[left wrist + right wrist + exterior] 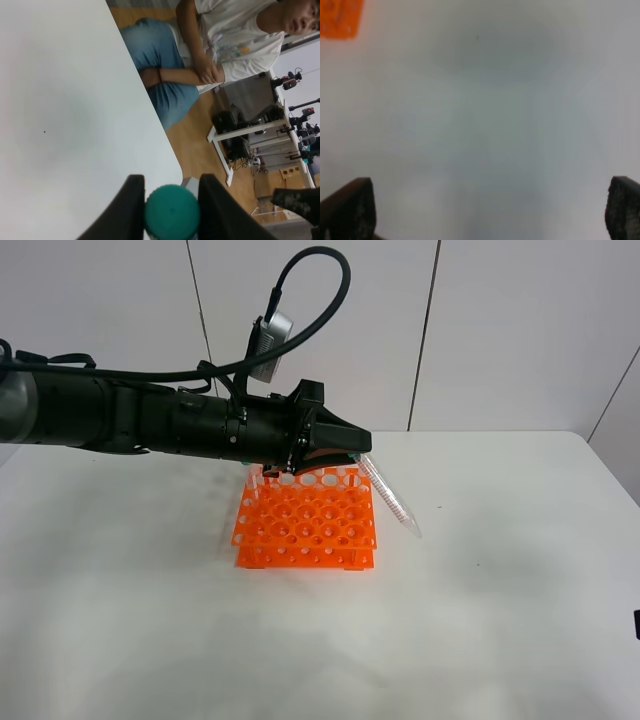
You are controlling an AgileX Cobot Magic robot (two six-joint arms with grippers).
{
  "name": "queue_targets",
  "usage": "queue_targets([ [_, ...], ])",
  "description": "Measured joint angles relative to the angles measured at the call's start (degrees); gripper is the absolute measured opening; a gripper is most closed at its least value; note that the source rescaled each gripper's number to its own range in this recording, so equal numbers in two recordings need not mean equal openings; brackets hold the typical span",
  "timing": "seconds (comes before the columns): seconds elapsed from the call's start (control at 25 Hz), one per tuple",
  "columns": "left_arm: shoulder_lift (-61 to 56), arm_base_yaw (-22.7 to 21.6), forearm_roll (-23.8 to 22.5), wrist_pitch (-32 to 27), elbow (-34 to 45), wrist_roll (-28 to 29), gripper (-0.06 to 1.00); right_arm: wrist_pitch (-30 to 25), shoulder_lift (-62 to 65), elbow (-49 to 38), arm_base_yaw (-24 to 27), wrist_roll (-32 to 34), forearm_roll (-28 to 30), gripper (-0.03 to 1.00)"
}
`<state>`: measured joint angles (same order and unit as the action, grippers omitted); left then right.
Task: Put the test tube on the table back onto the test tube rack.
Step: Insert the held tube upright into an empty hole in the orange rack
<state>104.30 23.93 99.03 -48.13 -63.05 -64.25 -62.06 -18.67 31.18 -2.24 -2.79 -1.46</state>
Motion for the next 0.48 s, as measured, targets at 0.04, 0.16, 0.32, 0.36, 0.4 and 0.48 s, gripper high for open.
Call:
queue_targets([
  [0.04, 0.0, 0.0, 0.0, 0.0, 0.0, 0.0, 0.0, 0.6, 2.8, -1.1, 0.0, 0.0, -0.1, 1.0],
  [0.16, 0.0, 0.0, 0.0, -0.4, 0.0, -0.1, 0.0, 2.6, 10.7, -2.3, 0.0, 0.0, -0.3, 1.0],
  [0.32, 0.0, 0.0, 0.0, -0.4, 0.0, -0.1, 0.0, 2.8, 15.8, -2.5, 0.0, 0.0, -0.3, 1.0],
  [0.36, 0.0, 0.0, 0.0, -0.4, 0.0, -0.1, 0.0, 2.8, 16.5, -2.5, 0.0, 0.0, -0.3, 1.0],
  [0.4, 0.0, 0.0, 0.0, -0.4, 0.0, -0.1, 0.0, 2.8, 17.2, -2.5, 0.0, 0.0, -0.3, 1.0],
  [0.48, 0.0, 0.0, 0.0, -0.4, 0.0, -0.1, 0.0, 2.9, 18.5, -2.5, 0.0, 0.0, -0.3, 1.0],
])
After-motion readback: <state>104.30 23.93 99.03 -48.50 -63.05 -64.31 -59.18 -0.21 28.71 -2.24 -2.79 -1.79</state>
